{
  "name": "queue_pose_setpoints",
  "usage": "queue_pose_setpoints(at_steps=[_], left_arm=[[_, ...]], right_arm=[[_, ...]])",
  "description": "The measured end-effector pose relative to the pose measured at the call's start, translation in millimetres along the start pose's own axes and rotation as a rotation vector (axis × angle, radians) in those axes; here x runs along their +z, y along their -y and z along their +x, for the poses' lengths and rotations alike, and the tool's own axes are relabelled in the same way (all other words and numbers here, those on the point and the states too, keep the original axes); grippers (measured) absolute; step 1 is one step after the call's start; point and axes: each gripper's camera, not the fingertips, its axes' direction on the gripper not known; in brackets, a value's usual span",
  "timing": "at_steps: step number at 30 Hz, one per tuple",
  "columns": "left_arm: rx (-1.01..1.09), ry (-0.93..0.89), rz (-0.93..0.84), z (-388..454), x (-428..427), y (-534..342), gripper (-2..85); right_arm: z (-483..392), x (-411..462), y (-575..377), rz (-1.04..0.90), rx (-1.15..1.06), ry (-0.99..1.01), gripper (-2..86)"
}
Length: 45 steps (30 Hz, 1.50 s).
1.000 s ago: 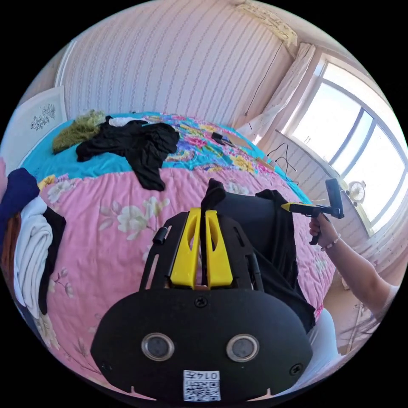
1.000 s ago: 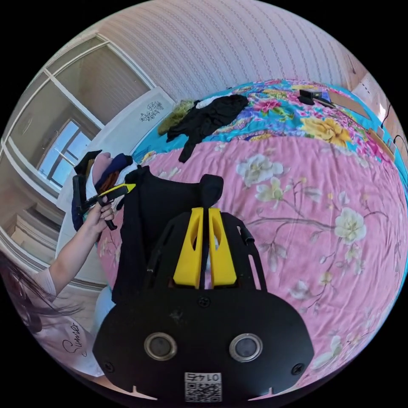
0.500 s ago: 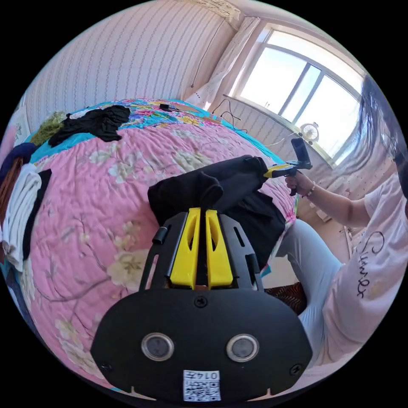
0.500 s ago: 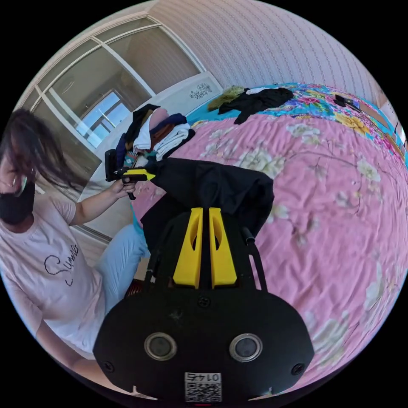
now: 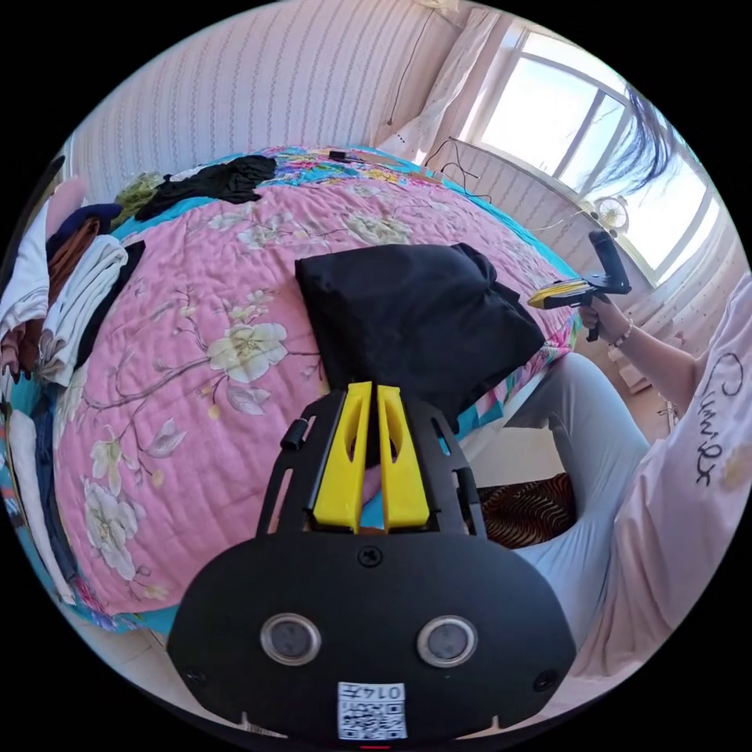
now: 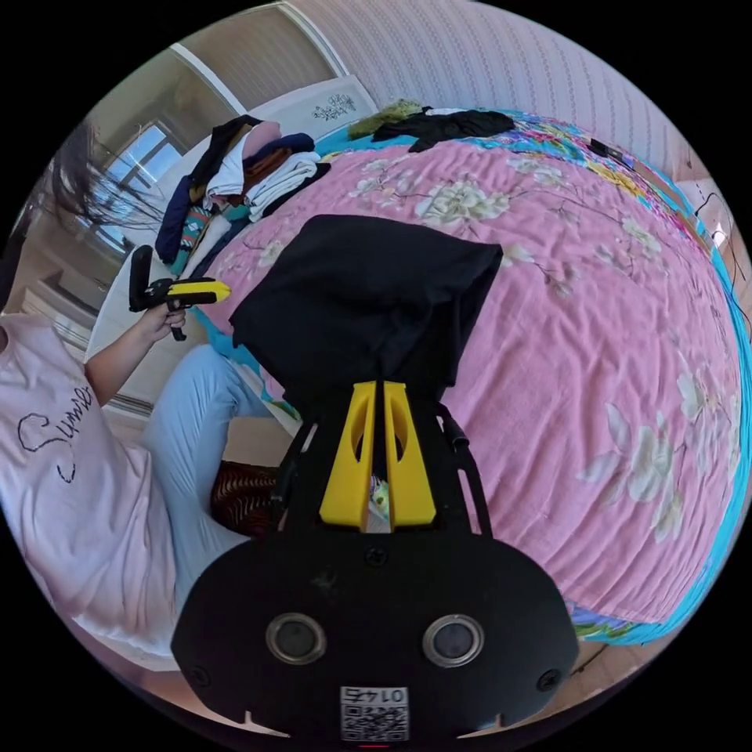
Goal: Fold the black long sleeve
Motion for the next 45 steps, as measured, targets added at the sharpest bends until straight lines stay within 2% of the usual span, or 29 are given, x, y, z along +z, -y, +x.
queue_pose_setpoints(at_steps=[4, 6, 7, 9, 12, 15, 19, 21, 22, 23, 24, 27, 29, 31, 33, 34, 35, 39, 41, 45], left_arm=[[0.044, -0.026, -0.045, 30.7, 32.5, 2.1, -0.8], [0.062, 0.04, -0.16, 47.6, 67.5, -10.3, -0.9], [0.071, 0.058, -0.127, 52.2, 66.6, -14.0, -0.9], [0.127, 0.121, -0.13, 71.3, 59.0, -17.8, -1.0], [0.172, 0.181, -0.101, 96.8, 37.7, -18.3, -1.0], [0.212, 0.102, -0.007, 127.6, 27.6, -12.4, -1.0], [0.2, 0.017, 0.0, 165.0, 59.4, -3.8, -1.0], [0.192, 0.09, -0.058, 182.4, 91.9, -12.3, -1.0], [0.203, 0.099, -0.056, 185.7, 97.8, -16.8, -1.0], [0.255, 0.135, 0.017, 192.5, 100.0, -28.8, -1.0], [0.277, 0.138, 0.045, 195.8, 99.0, -35.7, -1.0], [0.241, 0.053, -0.039, 198.3, 89.1, -28.9, -1.0], [0.223, 0.02, -0.021, 203.4, 78.9, -28.4, -1.0], [0.217, 0.006, 0.04, 210.4, 72.0, -32.7, -1.0], [0.217, 0.019, -0.03, 217.8, 90.0, -40.3, -1.0], [0.207, 0.023, -0.052, 218.6, 96.5, -42.9, -1.0], [0.2, 0.02, -0.002, 220.2, 96.7, -48.9, -0.9], [0.228, 0.013, 0.002, 230.5, 88.7, -52.2, -0.6], [0.248, 0.016, 0.05, 238.2, 81.8, -55.4, 0.0], [0.312, -0.012, 0.142, 265.6, 74.7, -56.3, 6.0]], right_arm=[[-36.6, 23.9, 31.0, -0.025, -0.073, 0.042, 0.3], [-46.4, 49.6, 34.9, -0.118, -0.064, -0.011, 0.0], [-50.2, 70.5, 35.4, -0.207, -0.057, -0.052, -0.1], [-58.6, 70.5, 35.8, -0.16, -0.059, -0.063, -0.2], [-75.2, 61.7, 53.7, -0.264, -0.109, -0.046, -0.3], [-100.1, 39.9, 85.9, -0.17, -0.223, -0.093, -0.3], [-130.0, 53.7, 157.9, -0.113, -0.307, -0.189, -0.4], [-134.6, 82.0, 183.0, -0.165, -0.291, -0.295, -0.4], [-129.5, 113.2, 194.4, -0.278, -0.249, -0.336, -0.4], [-124.1, 137.9, 199.7, -0.345, -0.201, -0.329, -0.5], [-125.3, 137.9, 200.7, -0.304, -0.195, -0.331, -0.5], [-133.8, 138.1, 208.4, -0.377, -0.239, -0.344, -0.6], [-142.3, 127.5, 219.4, -0.441, -0.28, -0.359, -0.6], [-143.9, 117.6, 227.0, -0.374, -0.265, -0.394, -0.6], [-134.3, 127.1, 231.8, -0.374, -0.222, -0.429, -0.5], [-122.8, 142.8, 230.9, -0.405, -0.189, -0.416, -0.5], [-114.3, 146.5, 228.0, -0.357, -0.154, -0.394, -0.5], [-97.7, 121.0, 214.1, -0.289, -0.112, -0.269, -0.4], [-83.8, 82.4, 184.4, -0.191, -0.076, -0.17, -0.3], [-58.7, 27.5, 100.2, 0.01, 0.062, -0.137, 0.2]])
